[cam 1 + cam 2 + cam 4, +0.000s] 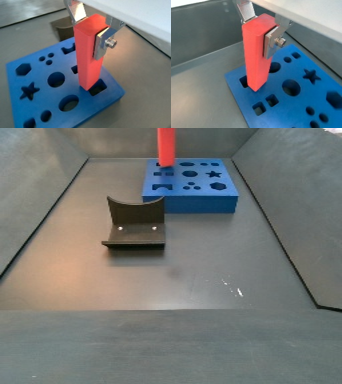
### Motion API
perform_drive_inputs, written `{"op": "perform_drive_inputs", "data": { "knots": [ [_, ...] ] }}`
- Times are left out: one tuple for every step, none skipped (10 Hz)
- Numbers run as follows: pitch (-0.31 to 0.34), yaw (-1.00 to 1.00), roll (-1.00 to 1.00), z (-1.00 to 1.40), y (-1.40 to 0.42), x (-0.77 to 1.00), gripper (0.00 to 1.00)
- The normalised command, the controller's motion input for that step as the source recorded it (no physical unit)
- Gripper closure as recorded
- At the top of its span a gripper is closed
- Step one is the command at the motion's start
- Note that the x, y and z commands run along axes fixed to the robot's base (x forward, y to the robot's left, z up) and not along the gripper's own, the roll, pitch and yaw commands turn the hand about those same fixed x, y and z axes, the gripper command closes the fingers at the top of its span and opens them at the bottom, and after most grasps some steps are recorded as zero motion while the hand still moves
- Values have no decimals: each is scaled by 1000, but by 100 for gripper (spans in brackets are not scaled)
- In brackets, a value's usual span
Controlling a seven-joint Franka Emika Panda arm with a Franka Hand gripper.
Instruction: Insert the rectangle object.
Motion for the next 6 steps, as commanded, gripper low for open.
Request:
{"op": "perform_drive_inputs", "data": {
  "knots": [
    [0, -1000, 0, -137, -6, 11, 100],
    [0, -997, 0, -106, -46, 49, 100],
    [27, -831, 44, -49, -131, 97, 100],
    [109, -466, 210, 69, -237, 260, 100],
    [0, 0, 0, -29, 0, 0, 100],
    [61, 0, 106, -231, -329, 414, 100]
  ]
}}
